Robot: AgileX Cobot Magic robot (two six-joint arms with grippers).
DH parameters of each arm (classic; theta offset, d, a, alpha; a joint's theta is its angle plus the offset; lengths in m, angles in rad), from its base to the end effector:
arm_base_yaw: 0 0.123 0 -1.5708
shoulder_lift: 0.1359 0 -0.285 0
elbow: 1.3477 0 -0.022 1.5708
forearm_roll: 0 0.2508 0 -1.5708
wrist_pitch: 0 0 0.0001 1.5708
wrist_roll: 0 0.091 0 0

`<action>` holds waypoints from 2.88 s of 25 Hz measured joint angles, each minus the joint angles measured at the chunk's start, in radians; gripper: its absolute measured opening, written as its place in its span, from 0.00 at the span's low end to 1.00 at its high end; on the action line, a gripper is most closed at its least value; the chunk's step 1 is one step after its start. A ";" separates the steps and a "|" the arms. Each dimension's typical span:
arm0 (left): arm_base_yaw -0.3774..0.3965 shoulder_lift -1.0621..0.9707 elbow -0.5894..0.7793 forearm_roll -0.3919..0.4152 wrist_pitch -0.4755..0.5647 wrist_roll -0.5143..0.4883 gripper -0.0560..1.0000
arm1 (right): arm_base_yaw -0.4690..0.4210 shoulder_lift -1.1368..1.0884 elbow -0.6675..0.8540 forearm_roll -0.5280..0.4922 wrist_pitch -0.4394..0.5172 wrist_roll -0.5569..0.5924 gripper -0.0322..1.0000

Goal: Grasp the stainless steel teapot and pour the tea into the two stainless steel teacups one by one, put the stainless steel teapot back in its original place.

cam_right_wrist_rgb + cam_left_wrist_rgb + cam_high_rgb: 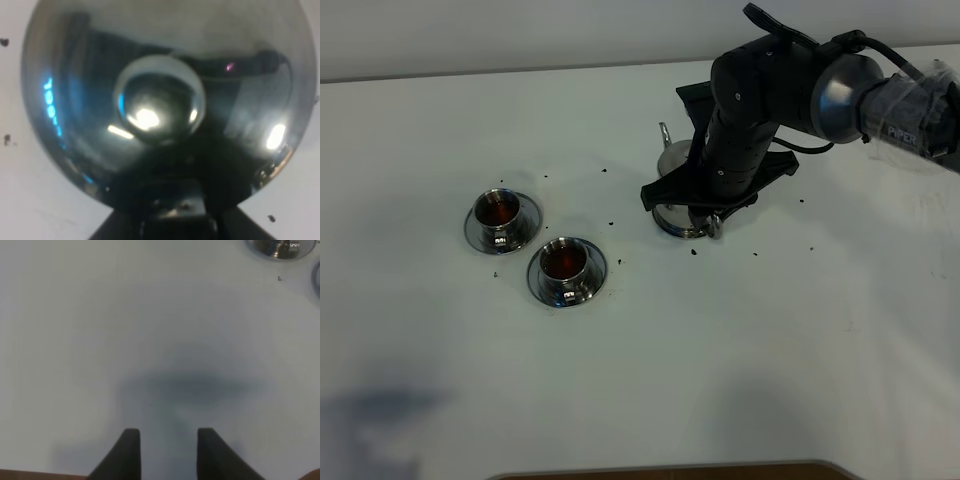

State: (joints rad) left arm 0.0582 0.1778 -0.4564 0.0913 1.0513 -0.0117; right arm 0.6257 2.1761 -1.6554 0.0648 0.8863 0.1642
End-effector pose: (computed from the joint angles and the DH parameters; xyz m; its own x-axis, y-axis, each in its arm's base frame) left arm 0.0250 0.0087 0.2638 -0.6343 -0.0033 -0.7731 -0.0979 0.9923 0.0761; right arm 0.3636 0.2683 0.1598 -0.8897 -0.3918 -0.2342 -0.4226 0.9009 0.0984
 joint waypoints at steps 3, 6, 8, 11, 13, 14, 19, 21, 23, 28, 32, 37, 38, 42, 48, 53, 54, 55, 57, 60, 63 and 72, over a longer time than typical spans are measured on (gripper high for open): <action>0.000 0.000 0.000 0.000 0.000 -0.001 0.36 | 0.000 0.000 0.000 0.008 0.017 0.000 0.38; 0.000 0.000 0.000 0.000 0.000 -0.001 0.36 | 0.000 -0.001 0.000 0.010 0.050 0.000 0.47; 0.000 0.000 0.000 0.000 0.000 -0.001 0.36 | 0.000 -0.014 0.000 0.010 0.089 0.000 0.53; 0.000 0.000 0.000 0.000 0.000 -0.001 0.36 | 0.000 -0.066 0.000 0.007 0.178 0.000 0.56; 0.000 0.000 0.000 0.000 0.000 -0.001 0.36 | 0.000 -0.114 0.000 0.002 0.264 0.000 0.56; 0.000 0.000 0.000 0.000 0.000 -0.001 0.36 | 0.000 -0.134 0.000 -0.004 0.297 0.000 0.55; 0.000 0.000 0.000 0.000 0.000 -0.001 0.36 | 0.000 -0.273 0.048 -0.031 0.317 0.005 0.51; 0.000 0.000 0.000 0.000 0.000 -0.001 0.36 | 0.000 -0.360 0.114 -0.036 0.318 0.009 0.50; 0.000 0.000 0.000 0.000 0.000 -0.001 0.36 | 0.000 -0.454 0.213 -0.038 0.319 0.011 0.49; 0.000 0.000 0.000 0.000 0.000 -0.001 0.36 | 0.000 -0.737 0.497 -0.038 0.327 0.015 0.48; 0.000 0.000 0.000 0.000 0.000 -0.001 0.36 | 0.000 -0.975 0.719 -0.038 0.329 0.015 0.48; 0.000 0.000 0.000 0.000 0.000 0.001 0.36 | 0.000 -1.263 0.932 -0.038 0.328 -0.033 0.48; 0.000 0.000 0.000 0.000 0.000 0.001 0.36 | 0.000 -1.307 0.957 -0.037 0.319 -0.042 0.48; 0.000 0.000 0.000 0.000 0.000 0.001 0.36 | 0.000 -1.470 1.056 -0.019 0.288 -0.057 0.48; 0.000 0.000 0.000 0.000 0.000 0.000 0.36 | 0.000 -1.594 1.132 0.003 0.237 -0.091 0.48; 0.000 0.000 0.000 0.000 0.000 0.000 0.36 | 0.000 -1.603 1.135 0.005 0.229 -0.097 0.47; 0.000 0.000 0.000 0.000 0.000 0.000 0.36 | 0.000 -1.603 1.135 0.005 0.229 -0.098 0.47; 0.000 0.000 0.000 0.000 0.000 0.000 0.36 | 0.000 -1.603 1.136 0.005 0.228 -0.098 0.47; 0.000 0.000 0.000 0.000 0.000 0.000 0.36 | -0.005 -1.603 1.136 0.001 0.227 -0.098 0.47; 0.000 0.000 0.000 0.000 0.000 0.000 0.36 | -0.089 -1.611 1.136 0.001 0.227 -0.096 0.47; 0.000 0.000 0.000 0.000 0.000 0.000 0.36 | -0.223 -1.644 1.136 0.001 0.226 -0.096 0.46; 0.000 0.000 0.000 0.000 0.000 -0.001 0.36 | -0.580 -1.893 1.137 0.001 0.225 -0.095 0.43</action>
State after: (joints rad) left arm 0.0582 0.1778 -0.4564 0.0913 1.0513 -0.0128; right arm 0.0457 0.2834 -0.5180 0.0662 1.1114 0.0692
